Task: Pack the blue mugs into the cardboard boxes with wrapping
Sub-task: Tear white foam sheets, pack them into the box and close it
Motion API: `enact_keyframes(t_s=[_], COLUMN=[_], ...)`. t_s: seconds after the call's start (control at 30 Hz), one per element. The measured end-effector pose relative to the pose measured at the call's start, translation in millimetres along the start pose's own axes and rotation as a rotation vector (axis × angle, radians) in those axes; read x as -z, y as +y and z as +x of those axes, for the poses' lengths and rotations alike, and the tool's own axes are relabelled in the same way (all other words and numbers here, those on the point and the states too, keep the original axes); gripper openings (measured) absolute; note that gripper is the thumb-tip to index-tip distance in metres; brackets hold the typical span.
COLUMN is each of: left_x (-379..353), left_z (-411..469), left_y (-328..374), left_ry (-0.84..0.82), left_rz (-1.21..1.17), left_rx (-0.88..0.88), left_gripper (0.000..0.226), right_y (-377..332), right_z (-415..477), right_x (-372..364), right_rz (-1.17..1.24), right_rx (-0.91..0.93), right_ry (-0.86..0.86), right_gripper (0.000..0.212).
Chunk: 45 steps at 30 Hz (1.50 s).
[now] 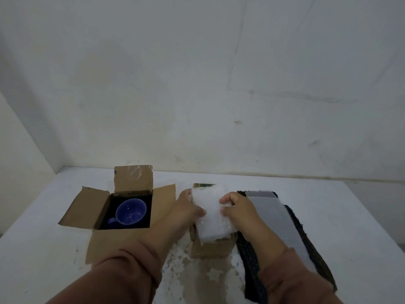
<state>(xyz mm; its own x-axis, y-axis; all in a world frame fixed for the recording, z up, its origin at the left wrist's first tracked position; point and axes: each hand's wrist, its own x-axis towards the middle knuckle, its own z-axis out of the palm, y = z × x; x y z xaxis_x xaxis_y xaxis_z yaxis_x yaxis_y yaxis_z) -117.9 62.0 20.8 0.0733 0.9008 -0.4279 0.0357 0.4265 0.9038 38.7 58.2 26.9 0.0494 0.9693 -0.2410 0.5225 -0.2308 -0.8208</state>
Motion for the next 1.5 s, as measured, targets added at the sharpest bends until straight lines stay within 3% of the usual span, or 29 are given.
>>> enact_keyframes(t_s=[0.1,0.27,0.37,0.47,0.63,0.77,0.9,1.03,1.1,1.17,1.2,1.27,1.37,1.5], left_x=[-8.3,-14.3,-8.8,-6.9,-11.8,-16.8,-23.1,-19.7,-15.3,-14.3,-16.2,-25.0,-44.3,-72.8], left_z=[13.4,18.0,17.5,14.6,11.6,12.5,14.1,16.4,17.2,14.4,11.8,4.7,-3.6,-15.2], left_y=[-12.9,-28.3,-33.5,-34.8,-25.3,-23.3,-20.3,-21.6,-23.8,-23.4,-22.6,-21.1,-24.4,-37.2], left_ry=[0.089,0.250,0.238,0.094,-0.099,-0.143,-0.218,-0.221,-0.179,-0.135,-0.119,-0.097,-0.124,-0.237], left_rz=[0.442,1.380,1.529,1.618,1.800,1.867,1.906,1.931,1.885,1.801,1.759,1.669,1.397,1.148], left_rx=[-0.175,-0.492,-0.589,-0.587,-0.287,-0.183,-0.163,-0.197,-0.247,-0.261,-0.259,-0.280,-0.412,-0.594], left_gripper=[0.091,0.062,0.059,0.060,0.077,0.083,0.075,0.071,0.071,0.070,0.070,0.070,0.063,0.051], right_y=[10.1,20.3,20.9,20.9,25.6,31.3,34.6,28.9,34.2,46.7,59.2,91.4,135.4,158.0], right_z=[9.3,6.3,1.9,5.5,12.8,14.9,20.2,22.6,21.6,14.8,10.9,3.2,-9.4,-21.5], right_x=[-10.8,-20.1,-19.8,-14.7,-22.6,-29.6,-30.9,-26.4,-18.1,-3.8,5.2,22.4,31.9,27.7], right_rz=[-0.163,-0.695,-0.822,-0.938,-1.163,-1.211,-1.132,-1.054,-0.714,-0.303,-0.230,-0.329,-0.571,-0.610], right_rx=[-0.057,0.040,0.233,0.375,0.225,0.204,0.248,0.246,0.252,0.242,0.192,-0.042,-0.338,-0.277], right_ry=[0.010,0.038,0.036,-0.171,-0.382,-0.367,-0.302,-0.380,-0.369,-0.092,0.099,0.270,0.174,0.256], right_gripper=[0.016,0.029,0.040,0.062,0.078,0.089,0.088,0.086,0.074,0.045,0.031,0.015,0.023,0.019])
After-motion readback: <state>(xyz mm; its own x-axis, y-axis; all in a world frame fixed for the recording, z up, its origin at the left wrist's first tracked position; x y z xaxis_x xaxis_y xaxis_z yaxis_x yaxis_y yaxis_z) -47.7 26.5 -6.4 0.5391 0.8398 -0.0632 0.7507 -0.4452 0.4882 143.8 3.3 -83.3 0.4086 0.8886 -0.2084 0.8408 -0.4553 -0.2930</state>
